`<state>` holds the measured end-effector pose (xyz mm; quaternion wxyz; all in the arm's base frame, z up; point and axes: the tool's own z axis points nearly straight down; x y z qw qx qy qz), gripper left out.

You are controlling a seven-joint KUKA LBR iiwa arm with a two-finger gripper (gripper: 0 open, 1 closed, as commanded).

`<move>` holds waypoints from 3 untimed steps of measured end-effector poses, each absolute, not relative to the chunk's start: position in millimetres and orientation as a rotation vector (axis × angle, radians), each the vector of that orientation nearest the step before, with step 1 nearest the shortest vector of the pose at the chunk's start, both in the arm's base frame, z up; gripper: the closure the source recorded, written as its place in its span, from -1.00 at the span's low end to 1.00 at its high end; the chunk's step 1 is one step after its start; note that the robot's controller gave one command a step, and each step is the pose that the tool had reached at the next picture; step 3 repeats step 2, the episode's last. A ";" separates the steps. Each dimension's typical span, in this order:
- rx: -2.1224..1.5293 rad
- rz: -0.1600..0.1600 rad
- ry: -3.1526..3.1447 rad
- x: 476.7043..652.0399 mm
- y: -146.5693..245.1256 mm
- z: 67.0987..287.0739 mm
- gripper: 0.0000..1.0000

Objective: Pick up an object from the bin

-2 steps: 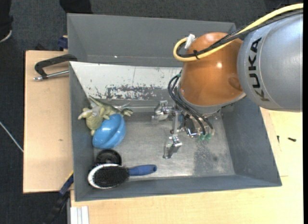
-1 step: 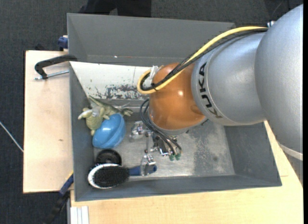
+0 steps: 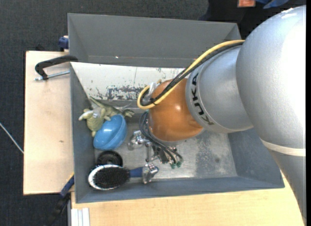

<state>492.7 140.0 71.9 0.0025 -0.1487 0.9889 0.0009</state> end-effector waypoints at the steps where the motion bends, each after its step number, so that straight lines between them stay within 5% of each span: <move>1: -0.470 -0.005 3.115 490.3 137.6 72.8 1.00; 2: -0.825 0.001 3.017 506.5 136.5 261.0 1.00; 3: -0.825 0.001 3.017 506.5 136.5 261.0 1.00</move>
Offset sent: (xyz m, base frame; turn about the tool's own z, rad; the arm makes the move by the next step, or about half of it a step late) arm 0.0000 0.0000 0.0000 0.0000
